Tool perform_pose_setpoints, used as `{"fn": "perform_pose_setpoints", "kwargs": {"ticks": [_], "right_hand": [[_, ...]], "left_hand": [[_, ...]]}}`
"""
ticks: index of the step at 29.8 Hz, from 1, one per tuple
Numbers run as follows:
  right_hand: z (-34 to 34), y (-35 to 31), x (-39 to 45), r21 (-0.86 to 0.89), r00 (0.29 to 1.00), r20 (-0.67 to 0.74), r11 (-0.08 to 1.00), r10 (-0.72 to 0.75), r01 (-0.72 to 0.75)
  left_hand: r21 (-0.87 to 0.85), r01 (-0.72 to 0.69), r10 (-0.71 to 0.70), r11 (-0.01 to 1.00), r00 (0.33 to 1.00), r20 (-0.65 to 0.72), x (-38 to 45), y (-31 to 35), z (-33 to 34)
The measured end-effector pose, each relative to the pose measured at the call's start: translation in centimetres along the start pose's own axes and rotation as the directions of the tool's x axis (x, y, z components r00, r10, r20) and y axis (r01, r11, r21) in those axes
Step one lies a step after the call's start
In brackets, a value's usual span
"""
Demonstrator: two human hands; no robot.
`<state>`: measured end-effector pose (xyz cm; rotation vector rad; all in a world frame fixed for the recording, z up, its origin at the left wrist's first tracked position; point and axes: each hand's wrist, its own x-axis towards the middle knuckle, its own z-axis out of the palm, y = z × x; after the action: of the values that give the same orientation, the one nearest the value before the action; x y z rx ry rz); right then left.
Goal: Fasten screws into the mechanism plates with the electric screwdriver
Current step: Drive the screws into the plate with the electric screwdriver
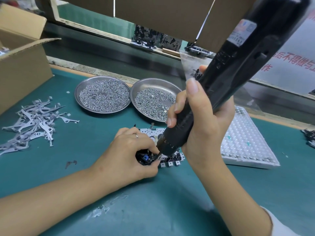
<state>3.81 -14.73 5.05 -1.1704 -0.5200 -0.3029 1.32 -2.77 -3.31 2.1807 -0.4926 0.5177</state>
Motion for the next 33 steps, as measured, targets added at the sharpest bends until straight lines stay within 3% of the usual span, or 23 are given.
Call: {"fn": "perform_pose_setpoints", "kwargs": {"ticks": [33], "right_hand": [[-0.22,0.29,-0.11,-0.010,1.000,0.004,1.000,-0.020,0.020]], "left_hand": [[0.003,0.002,-0.002,1.000,1.000,0.003,-0.12,0.08,-0.04]]}}
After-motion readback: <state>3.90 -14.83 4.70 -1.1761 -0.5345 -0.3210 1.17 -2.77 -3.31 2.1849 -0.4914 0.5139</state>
